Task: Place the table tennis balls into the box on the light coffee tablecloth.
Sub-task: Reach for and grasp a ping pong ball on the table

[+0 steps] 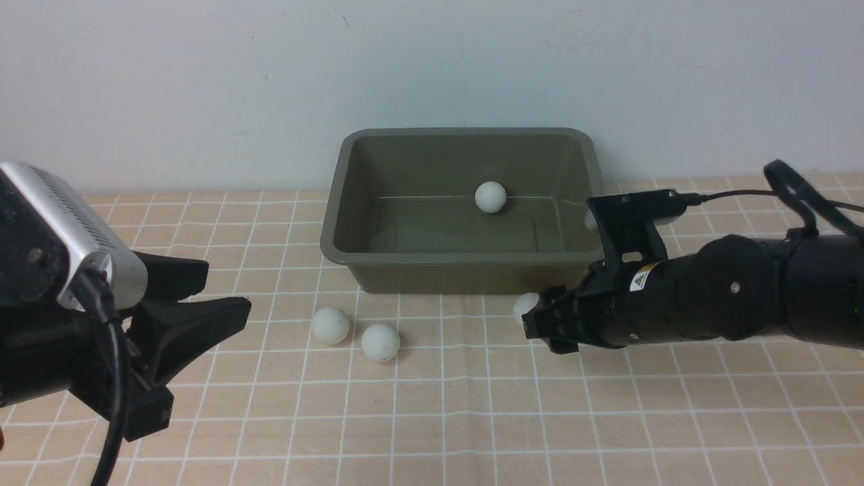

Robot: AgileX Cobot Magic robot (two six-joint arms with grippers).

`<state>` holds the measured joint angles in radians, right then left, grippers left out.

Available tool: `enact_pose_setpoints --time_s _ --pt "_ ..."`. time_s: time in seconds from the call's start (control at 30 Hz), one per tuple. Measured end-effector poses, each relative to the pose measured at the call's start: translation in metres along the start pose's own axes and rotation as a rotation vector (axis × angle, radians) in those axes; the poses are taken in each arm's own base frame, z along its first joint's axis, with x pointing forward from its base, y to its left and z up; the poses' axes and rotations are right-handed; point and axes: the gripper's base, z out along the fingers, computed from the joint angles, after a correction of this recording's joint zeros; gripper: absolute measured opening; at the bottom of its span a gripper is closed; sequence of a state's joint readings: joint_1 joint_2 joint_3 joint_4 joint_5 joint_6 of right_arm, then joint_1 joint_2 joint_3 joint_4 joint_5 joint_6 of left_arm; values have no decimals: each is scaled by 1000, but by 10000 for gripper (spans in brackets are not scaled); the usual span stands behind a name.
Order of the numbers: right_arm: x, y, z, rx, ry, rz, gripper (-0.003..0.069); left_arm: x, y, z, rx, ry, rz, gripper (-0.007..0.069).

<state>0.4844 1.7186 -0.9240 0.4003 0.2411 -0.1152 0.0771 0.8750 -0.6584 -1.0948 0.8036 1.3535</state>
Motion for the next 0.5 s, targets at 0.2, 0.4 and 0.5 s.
enact_pose_setpoints --time_s 0.2,0.4,0.5 --pt "-4 -2 7 13 -58 24 503 0 0 0 4 1 -8 308" --pt "0 -5 26 28 -37 50 524 0 -1 0 7 2 -8 308" --pt "4 -7 33 35 -28 64 526 0 -1 0 7 2 -8 308"
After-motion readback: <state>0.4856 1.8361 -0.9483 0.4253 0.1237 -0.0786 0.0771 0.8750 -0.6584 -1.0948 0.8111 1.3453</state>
